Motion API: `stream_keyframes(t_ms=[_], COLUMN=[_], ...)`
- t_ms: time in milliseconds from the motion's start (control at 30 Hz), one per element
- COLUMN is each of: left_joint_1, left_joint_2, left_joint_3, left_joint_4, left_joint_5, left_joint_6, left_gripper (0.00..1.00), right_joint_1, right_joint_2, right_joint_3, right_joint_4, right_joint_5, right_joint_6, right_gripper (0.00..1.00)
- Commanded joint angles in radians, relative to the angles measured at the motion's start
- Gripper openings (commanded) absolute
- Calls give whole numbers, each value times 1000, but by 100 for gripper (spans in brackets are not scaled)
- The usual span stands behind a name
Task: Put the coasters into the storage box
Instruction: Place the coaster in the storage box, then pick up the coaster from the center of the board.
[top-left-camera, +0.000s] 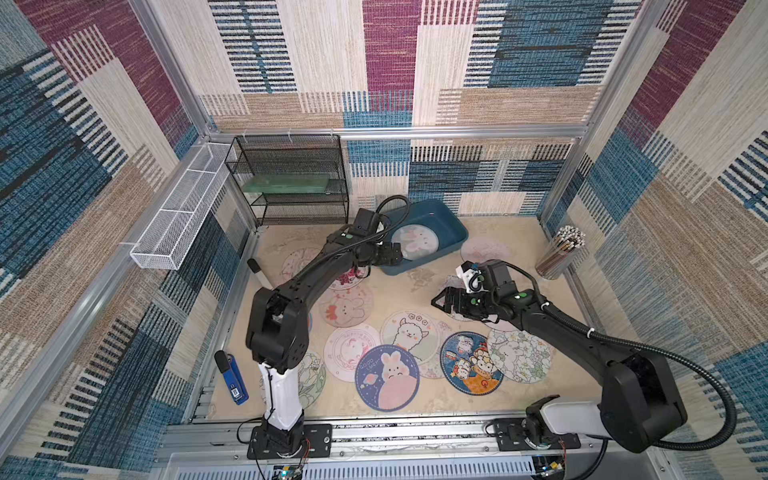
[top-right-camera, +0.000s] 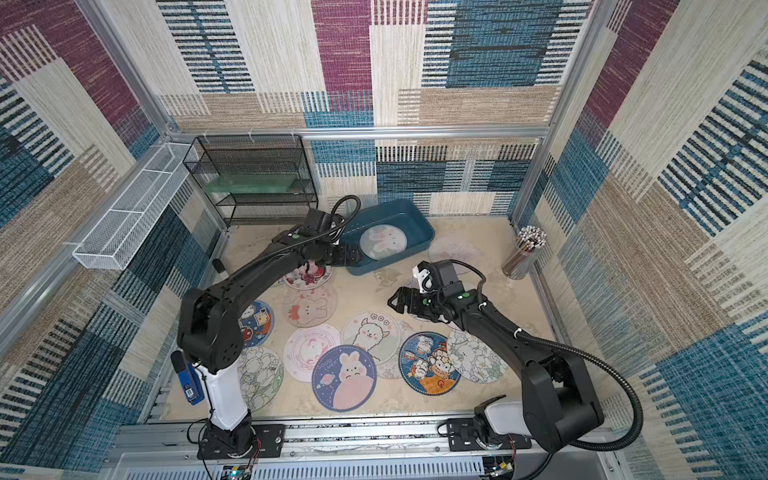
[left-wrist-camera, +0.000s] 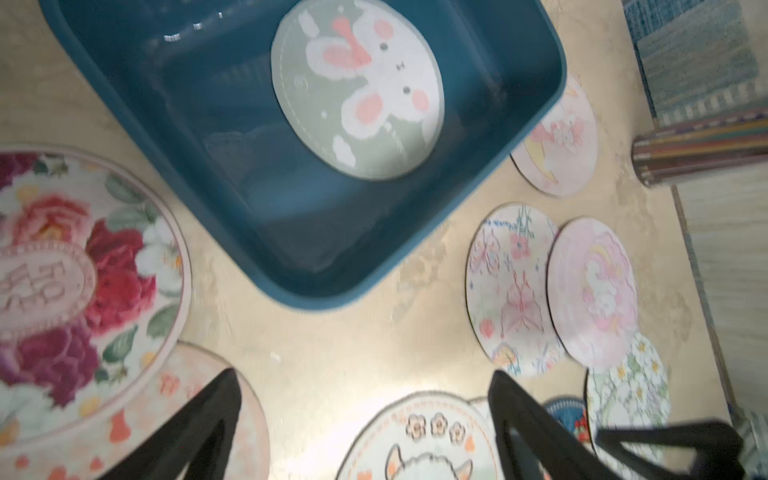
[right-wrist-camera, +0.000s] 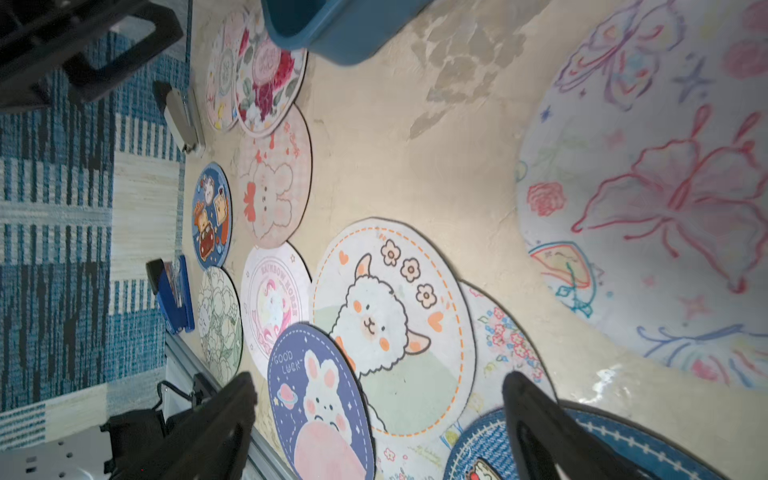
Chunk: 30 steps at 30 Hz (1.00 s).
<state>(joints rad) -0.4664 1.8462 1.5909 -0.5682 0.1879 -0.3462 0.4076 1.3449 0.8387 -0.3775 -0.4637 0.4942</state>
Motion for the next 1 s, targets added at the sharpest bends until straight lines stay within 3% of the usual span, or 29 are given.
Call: stream_keyframes(t_ms=[0,233,500,967], left_joint_1=[-12,-55,-172,-260], left_joint_2=[-141,-472,-738,-878], left_joint_3=[-157,-500,-806,-1021], left_joint_4=[15,-53,-121,-119], left_joint_5=[-19,-70,-101,-96], left_joint_6=[-54,-132,-272,-404], left_gripper=[90,85,78,68], right_joint_1=[41,190,367,546], right_joint_2=[5,11,-2,50], right_joint_3=[-20,-72,-127,-159], right_joint_4=[-21,3,8,38], right_joint_5=[-28,-20,31,78], right_joint_6=[-43,-30,17,144], right_gripper=[95,95,95,99])
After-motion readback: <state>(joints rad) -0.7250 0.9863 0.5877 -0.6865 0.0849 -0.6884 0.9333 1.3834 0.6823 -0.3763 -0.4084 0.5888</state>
